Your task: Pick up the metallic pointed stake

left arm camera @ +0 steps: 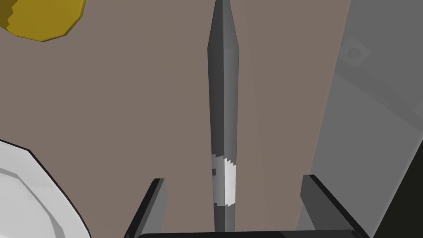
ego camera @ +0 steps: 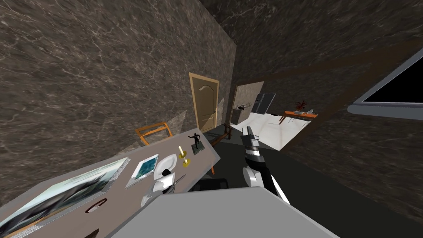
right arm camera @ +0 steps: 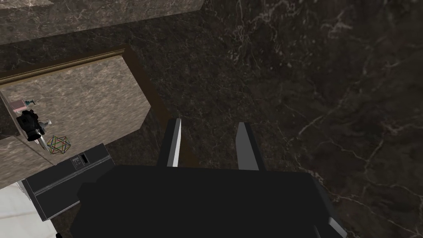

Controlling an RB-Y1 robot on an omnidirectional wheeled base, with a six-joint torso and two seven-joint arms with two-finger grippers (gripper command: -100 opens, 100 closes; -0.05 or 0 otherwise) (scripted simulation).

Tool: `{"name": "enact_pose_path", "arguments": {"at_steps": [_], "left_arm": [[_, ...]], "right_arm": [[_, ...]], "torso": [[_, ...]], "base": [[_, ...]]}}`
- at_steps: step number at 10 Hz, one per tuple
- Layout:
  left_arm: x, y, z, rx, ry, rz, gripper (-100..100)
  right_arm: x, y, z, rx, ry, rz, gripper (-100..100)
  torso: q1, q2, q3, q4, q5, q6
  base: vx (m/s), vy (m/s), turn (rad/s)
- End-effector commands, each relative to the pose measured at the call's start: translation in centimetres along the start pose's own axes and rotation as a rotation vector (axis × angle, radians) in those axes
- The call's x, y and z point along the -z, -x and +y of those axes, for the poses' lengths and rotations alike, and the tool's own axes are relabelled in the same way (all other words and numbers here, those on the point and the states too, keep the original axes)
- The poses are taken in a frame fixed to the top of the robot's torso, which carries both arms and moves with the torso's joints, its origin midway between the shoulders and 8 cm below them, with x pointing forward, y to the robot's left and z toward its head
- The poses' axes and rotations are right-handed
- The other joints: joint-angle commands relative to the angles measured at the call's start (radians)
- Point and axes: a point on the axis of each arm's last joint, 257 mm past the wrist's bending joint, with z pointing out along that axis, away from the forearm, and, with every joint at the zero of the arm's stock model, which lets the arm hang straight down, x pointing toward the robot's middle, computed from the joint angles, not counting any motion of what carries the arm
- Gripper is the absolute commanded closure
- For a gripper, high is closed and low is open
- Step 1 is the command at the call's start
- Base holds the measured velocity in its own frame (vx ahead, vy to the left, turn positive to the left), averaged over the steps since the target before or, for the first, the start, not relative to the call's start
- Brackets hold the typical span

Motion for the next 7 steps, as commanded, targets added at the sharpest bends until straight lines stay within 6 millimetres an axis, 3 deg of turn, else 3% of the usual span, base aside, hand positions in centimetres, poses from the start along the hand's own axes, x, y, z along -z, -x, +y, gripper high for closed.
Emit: {"name": "enact_pose_path", "arguments": {"at_steps": [1,3,4,7], "left_arm": [[0.14,-0.73,1.33,-0.028,0.002,0.005,-100],[0.33,-0.85,0.58,-0.024,-0.01,0.007,-100],[0.38,-0.89,0.52,-0.025,-0.012,0.007,100],[0.37,-0.89,0.55,-0.025,-0.011,0.007,100]], "right_arm": [[0.0,0.0,0.0,0.0,0.0,0.0,0],[0.0,0.0,0.0,0.0,0.0,0.0,0],[0.0,0.0,0.0,0.0,0.0,0.0,0],[-0.01,0.0,0.0,0.0,0.0,0.0,0]], "torso": [[0.0,0.0,0.0,0.0,0.0,0.0],[0.002,0.001,0.0,0.0,0.0,0.0],[0.002,0.004,0.002,0.001,0.0,0.0],[0.003,0.006,0.004,0.001,0.001,0.0]], "base": [[0.114,0.02,0.212],[0.058,0.007,0.049],[0.007,0.0,0.0],[0.0,0.0,0.0]]}}
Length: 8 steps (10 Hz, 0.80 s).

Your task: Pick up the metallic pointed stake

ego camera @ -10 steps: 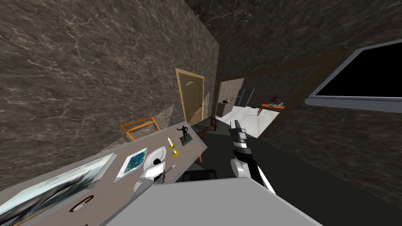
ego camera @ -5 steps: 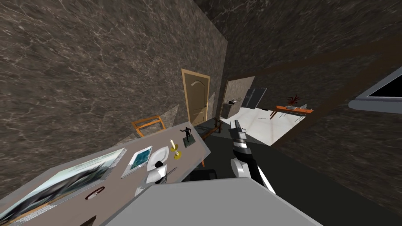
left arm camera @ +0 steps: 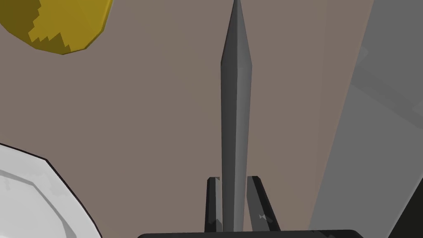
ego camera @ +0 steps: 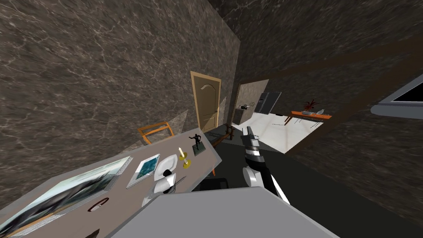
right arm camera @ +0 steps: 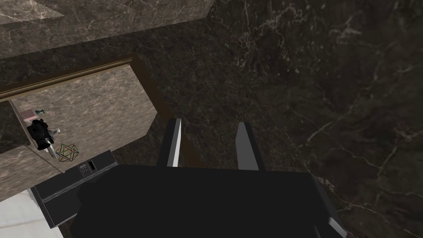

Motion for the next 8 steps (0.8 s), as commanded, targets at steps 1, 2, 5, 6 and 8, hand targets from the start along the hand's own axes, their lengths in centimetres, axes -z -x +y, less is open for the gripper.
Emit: {"name": "enact_pose_path", "arguments": {"at_steps": [1,2,5,6,8], "left_arm": [[0.0,0.0,0.0,0.0,0.0,0.0,100],[0.0,0.0,0.0,0.0,0.0,0.0,0],[-0.3,1.1,-1.9,0.046,0.0,-0.008,100],[-0.2,1.7,-3.2,0.072,-0.007,-0.01,100],[-0.3,2.3,-4.1,0.1,-0.002,-0.016,100]], "right_arm": [[0.0,0.0,0.0,0.0,0.0,0.0,0],[0.0,0.0,0.0,0.0,0.0,0.0,0],[0.0,0.0,0.0,0.0,0.0,0.0,0],[0.0,0.0,0.0,0.0,0.0,0.0,0],[0.0,0.0,0.0,0.0,0.0,0.0,0]], "torso": [[0.0,0.0,0.0,0.0,0.0,0.0],[0.0,0.0,0.0,0.0,0.0,0.0],[0.004,0.006,0.004,0.003,0.001,0.003],[0.004,0.006,0.004,0.002,0.002,0.001],[0.003,0.004,0.002,0.001,0.002,0.002]], "base": [[0.0,0.0,0.0],[0.0,0.0,0.0],[-0.124,0.003,-0.241],[-0.106,-0.017,-0.147],[-0.088,-0.017,-0.189]]}}
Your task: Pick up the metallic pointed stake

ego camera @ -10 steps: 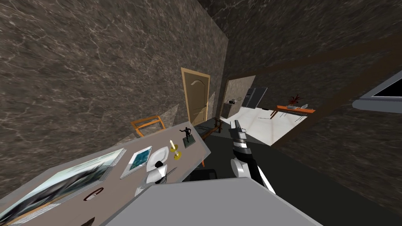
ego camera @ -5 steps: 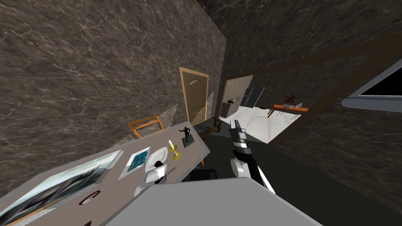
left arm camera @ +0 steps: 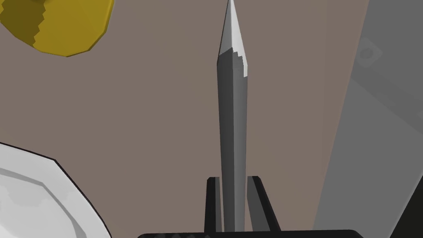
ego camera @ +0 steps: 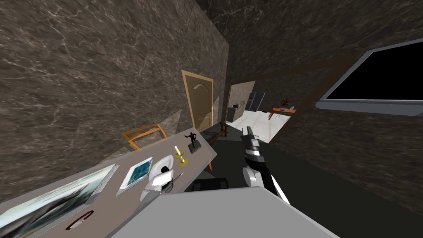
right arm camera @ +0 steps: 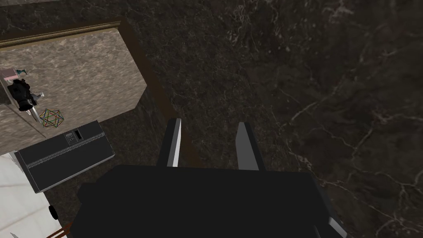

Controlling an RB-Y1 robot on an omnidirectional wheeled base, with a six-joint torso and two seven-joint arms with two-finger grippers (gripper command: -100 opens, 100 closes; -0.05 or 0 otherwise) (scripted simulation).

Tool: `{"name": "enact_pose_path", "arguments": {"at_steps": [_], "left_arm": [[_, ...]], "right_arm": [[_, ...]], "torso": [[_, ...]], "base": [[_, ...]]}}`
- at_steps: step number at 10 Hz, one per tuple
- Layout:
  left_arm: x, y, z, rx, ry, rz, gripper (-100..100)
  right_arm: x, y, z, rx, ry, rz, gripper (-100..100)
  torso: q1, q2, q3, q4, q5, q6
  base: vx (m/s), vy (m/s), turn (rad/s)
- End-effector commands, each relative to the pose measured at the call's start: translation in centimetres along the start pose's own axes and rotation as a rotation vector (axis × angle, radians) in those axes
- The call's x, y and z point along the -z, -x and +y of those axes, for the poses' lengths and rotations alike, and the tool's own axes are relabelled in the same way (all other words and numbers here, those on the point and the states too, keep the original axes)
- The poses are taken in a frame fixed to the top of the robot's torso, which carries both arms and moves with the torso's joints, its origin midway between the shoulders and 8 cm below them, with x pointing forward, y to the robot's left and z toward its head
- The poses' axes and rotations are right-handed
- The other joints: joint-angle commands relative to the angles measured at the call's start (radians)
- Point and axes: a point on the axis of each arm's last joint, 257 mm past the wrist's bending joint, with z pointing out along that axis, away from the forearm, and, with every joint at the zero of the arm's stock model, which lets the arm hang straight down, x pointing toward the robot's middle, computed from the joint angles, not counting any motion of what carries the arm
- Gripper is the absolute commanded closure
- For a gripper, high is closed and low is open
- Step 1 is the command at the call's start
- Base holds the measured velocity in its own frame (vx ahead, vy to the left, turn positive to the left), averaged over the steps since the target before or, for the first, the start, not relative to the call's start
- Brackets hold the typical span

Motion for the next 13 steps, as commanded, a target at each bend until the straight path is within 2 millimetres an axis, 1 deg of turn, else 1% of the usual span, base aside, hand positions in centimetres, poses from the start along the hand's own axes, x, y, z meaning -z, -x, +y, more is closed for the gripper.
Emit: {"name": "enact_pose_path", "arguments": {"at_steps": [1,2,3,4,5,6,7,8,9,10,11,12,13], "left_arm": [[-0.2,0.3,-0.2,0.015,0.008,-0.004,100],[0.0,0.8,-1.6,0.045,0.0,-0.007,100],[-0.2,1.0,-1.1,0.045,0.012,-0.011,100],[0.2,1.3,-2.9,0.076,-0.004,-0.01,100],[-0.2,1.6,-2.0,0.077,0.015,-0.017,100],[0.3,1.9,-4.1,0.109,-0.006,-0.014,100],[-0.1,2.3,-3.0,0.111,0.018,-0.023,100],[0.4,2.6,-4.8,0.145,0.001,-0.022,100],[0.1,2.9,-3.9,0.147,0.021,-0.029,100],[0.4,3.5,-5.3,0.183,0.014,-0.032,100],[0.7,4.2,-6.2,0.222,0.016,-0.037,100],[0.3,3.9,-5.5,0.196,0.016,-0.036,100],[0.4,3.8,-5.6,0.201,0.014,-0.034,0]], "right_arm": [[0.0,0.0,0.0,0.0,0.0,0.0,0],[0.0,0.0,0.0,0.0,0.0,0.0,0],[0.0,0.0,0.0,0.0,0.0,0.0,0],[0.0,0.0,0.0,0.0,0.0,0.0,0],[0.0,0.0,0.0,0.0,0.0,0.0,0],[0.0,0.0,0.0,0.0,0.0,0.0,0],[0.0,0.0,0.0,0.0,0.0,0.0,0],[0.0,0.0,0.0,0.0,0.0,0.0,0],[0.0,0.0,0.0,0.0,0.0,0.0,0],[0.0,0.0,0.0,0.0,0.0,0.0,0],[0.0,0.0,0.0,0.0,0.0,0.0,0],[0.0,0.0,0.0,0.0,0.0,0.0,0],[0.0,0.0,0.0,0.0,0.0,0.0,0]], "torso": [[0.0,0.0,0.0,0.0,0.0,0.0],[0.0,-0.001,-0.001,-0.001,0.0,-0.001],[0.0,0.0,0.0,0.0,0.0,-0.001],[0.001,0.0,0.0,-0.001,0.0,-0.001],[0.001,0.0,0.0,0.0,0.0,0.0],[0.001,0.0,0.0,-0.001,0.0,-0.002],[0.0,0.0,0.0,0.0,0.0,0.0],[0.0,-0.001,-0.001,-0.001,0.0,-0.002],[0.001,0.0,0.0,0.0,0.0,-0.001],[0.001,-0.001,-0.001,-0.001,0.0,-0.002],[-0.001,0.0,0.0,0.0,0.0,-0.002],[-0.003,0.002,0.001,0.0,0.0,-0.001],[-0.001,0.0,0.0,0.0,0.0,-0.003]], "base": [[-0.072,-0.014,-0.112],[-0.094,-0.028,-0.158],[-0.08,-0.008,-0.115],[-0.096,-0.013,-0.217],[-0.077,-0.006,-0.112],[-0.091,-0.023,-0.206],[-0.073,-0.016,-0.117],[-0.095,-0.01,-0.222],[-0.071,-0.013,-0.111],[-0.089,-0.047,-0.186],[-0.137,-0.073,-0.312],[-0.061,-0.032,-0.065],[-0.009,-0.007,0.011]]}}
